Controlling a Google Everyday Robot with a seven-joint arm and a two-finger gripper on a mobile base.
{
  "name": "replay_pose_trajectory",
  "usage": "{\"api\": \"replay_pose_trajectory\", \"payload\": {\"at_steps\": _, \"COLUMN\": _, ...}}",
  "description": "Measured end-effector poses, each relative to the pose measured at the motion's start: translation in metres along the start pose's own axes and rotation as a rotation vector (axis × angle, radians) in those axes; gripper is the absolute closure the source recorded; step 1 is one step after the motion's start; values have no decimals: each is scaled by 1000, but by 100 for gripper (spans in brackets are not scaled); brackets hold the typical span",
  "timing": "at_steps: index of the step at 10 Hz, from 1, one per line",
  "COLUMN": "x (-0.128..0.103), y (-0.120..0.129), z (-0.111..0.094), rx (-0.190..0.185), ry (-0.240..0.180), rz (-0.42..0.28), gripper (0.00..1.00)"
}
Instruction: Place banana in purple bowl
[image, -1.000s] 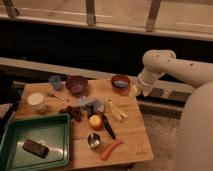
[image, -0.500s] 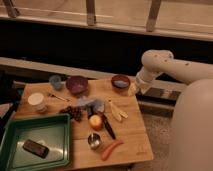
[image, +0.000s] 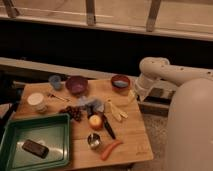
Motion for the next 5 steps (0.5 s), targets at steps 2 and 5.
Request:
{"api": "replay_pose_trajectory", "payload": {"at_steps": 2, "x": -10, "y": 23, "z": 12, "rx": -6, "ry": 23, "rz": -54, "gripper": 40}}
{"api": "replay_pose_trajectory", "payload": {"at_steps": 5, "x": -24, "y": 38, "z": 56, "rx": -4, "ry": 78, "rz": -100, "gripper": 40}}
